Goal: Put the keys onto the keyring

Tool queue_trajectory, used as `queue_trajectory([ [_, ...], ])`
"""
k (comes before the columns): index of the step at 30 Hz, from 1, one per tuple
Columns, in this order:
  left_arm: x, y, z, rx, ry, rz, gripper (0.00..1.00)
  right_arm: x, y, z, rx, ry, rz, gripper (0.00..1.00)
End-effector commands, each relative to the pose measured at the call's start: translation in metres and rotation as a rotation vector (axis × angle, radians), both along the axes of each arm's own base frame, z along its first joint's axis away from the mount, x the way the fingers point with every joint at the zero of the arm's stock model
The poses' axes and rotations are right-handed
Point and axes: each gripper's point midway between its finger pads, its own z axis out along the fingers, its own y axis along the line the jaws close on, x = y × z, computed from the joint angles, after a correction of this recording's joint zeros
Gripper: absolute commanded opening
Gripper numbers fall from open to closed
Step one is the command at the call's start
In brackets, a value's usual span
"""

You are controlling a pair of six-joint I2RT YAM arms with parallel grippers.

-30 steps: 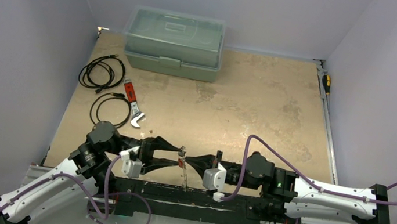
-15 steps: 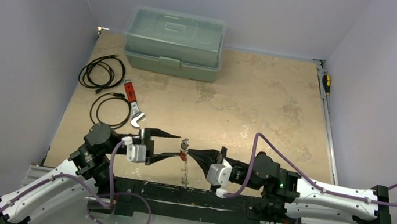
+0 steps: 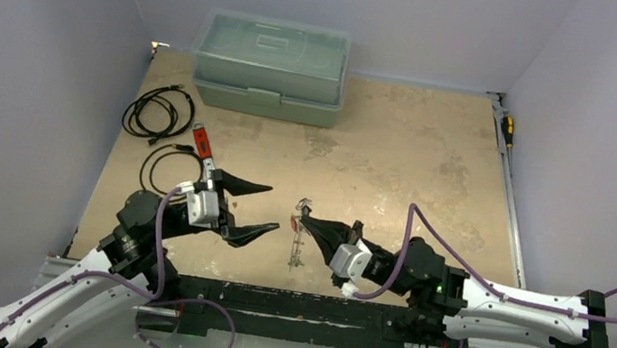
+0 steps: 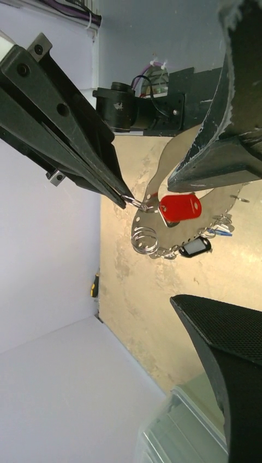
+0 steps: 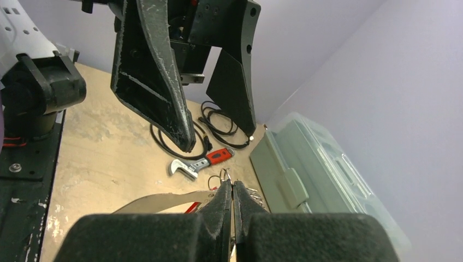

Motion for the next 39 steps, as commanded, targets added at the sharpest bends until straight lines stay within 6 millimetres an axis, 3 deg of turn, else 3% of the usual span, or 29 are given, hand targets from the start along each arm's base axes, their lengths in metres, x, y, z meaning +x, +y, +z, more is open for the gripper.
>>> queue_trajectory([
  [1,-0.01,0.002,0.021,-0.047,0.001,-0.031,0.68,0.006,-0.003,0.04,0.134,-0.013,-0.034,0.0],
  [18,-0.012,0.002,0.029,-0.065,-0.011,-0.039,0.64,0.005,-0.017,0.055,0.274,0.022,-0.036,0.0],
  [30,-0.025,-0.007,0.025,-0.046,-0.043,-0.138,0.48,-0.008,0.002,0.057,0.259,0.0,0.053,0.0],
  [39,-0.023,-0.009,0.02,-0.03,-0.039,-0.142,0.4,-0.014,0.02,0.055,0.227,-0.012,0.101,0.0],
])
